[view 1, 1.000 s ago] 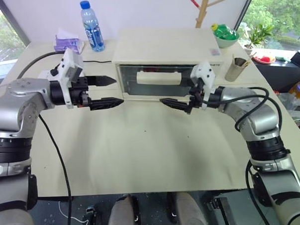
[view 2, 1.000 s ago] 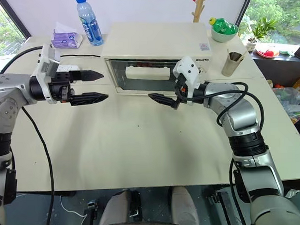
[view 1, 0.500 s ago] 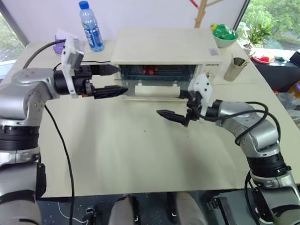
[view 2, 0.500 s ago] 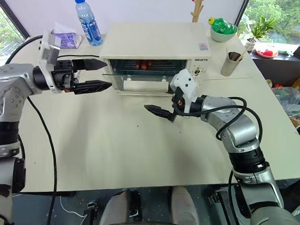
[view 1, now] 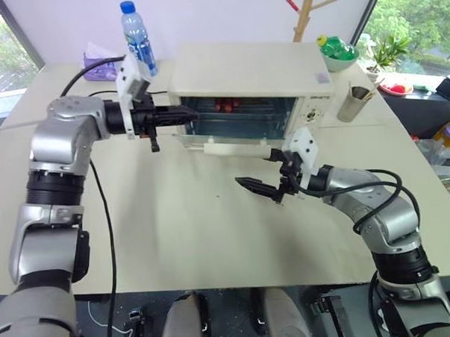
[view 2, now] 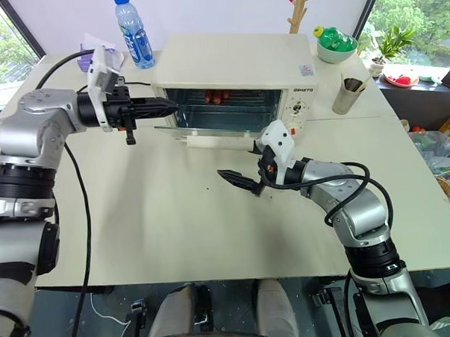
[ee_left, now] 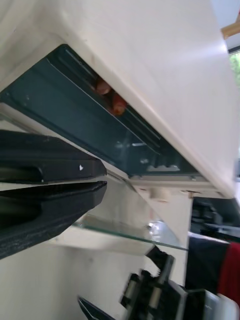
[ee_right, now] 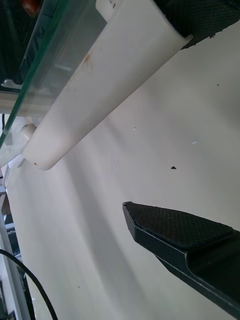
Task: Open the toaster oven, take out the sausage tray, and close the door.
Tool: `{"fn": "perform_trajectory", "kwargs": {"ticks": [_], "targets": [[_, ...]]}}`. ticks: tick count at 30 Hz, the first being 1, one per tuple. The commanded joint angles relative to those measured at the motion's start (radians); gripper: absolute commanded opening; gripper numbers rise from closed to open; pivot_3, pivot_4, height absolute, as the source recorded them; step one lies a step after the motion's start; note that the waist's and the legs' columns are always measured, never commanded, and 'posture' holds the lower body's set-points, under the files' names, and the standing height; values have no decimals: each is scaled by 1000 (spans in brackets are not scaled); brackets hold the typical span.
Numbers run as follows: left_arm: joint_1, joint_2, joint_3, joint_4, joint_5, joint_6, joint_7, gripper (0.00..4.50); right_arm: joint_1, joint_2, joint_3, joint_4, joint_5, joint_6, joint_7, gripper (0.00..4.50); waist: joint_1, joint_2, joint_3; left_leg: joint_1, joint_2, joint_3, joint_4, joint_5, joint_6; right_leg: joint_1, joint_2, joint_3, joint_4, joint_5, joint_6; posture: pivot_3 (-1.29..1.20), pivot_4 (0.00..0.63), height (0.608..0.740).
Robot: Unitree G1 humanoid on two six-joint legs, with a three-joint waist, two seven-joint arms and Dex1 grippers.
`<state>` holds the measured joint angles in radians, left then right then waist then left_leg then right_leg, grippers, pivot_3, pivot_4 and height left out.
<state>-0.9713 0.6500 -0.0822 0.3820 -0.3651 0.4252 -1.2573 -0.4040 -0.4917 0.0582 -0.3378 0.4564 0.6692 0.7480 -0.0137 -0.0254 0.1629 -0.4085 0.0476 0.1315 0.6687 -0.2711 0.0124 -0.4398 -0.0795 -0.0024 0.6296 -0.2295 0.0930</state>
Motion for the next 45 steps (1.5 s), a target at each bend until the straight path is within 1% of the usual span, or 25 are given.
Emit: {"fn": "perform_trajectory", "kwargs": {"ticks": [1,4,8,12,18,22,26,30,36,40,45], "targets": [[-25,-4,-20,54,68,-100,-7,127,2,7,-12,-46,23,-10,-7,4500,0,0,0,0,0,0,0,0,0,0,0,0,0,0,0,0,150,736],[-22,-16,-31,106,100,-148,-17,127,4,5,-12,-48,22,-11,-11,4500,0,0,0,0,0,0,0,0,0,0,0,0,0,0,0,0,150,736],[-28,-27,-25,142,118,-167,-27,127,8,-6,-14,-49,15,-10,-14,4500,0,0,0,0,0,0,0,0,0,0,0,0,0,0,0,0,150,736],[-25,-31,-17,141,115,-156,-41,127,25,-53,-34,-13,-30,-9,-32,4500,1,0,0,0,0,0,0,0,0,0,0,0,0,0,0,0,150,736],[-17,-35,-7,134,109,-141,-40,127,84,-146,-69,-23,-29,25,-17,4500,1,0,0,0,0,0,0,0,0,0,0,0,0,0,0,0,150,736],[8,-38,-5,115,106,-130,-42,127,170,-238,-131,-102,44,66,62,4500,2,-1,0,-1,0,-1,0,0,0,0,0,0,0,0,0,0,150,736],[63,-42,-14,77,109,-123,-44,127,276,-344,-269,-211,180,117,165,4500,1,-1,0,-1,0,-1,0,0,0,0,0,0,-1,0,0,0,150,736],[126,-44,-28,37,116,-120,-51,127,313,-408,-399,-248,276,157,196,4500,0,-1,0,0,0,-2,0,0,0,0,-1,0,-1,0,0,0,150,736],[193,-52,-69,25,146,-152,-62,127,268,-414,-501,-227,361,211,126,4500,2,-1,0,0,0,-4,0,0,0,1,-1,0,-1,0,0,0,150,736],[224,-69,-98,41,173,-190,-62,127,262,-413,-523,-230,384,226,88,4500,4,-1,0,0,0,-4,0,0,1,1,-1,0,-1,-2,-3,0,150,736],[224,-97,-106,89,195,-215,-42,127,257,-415,-520,-232,397,230,56,4500,3,-1,0,0,0,-4,0,0,1,1,-1,0,-1,-2,-3,0,150,736]]}}
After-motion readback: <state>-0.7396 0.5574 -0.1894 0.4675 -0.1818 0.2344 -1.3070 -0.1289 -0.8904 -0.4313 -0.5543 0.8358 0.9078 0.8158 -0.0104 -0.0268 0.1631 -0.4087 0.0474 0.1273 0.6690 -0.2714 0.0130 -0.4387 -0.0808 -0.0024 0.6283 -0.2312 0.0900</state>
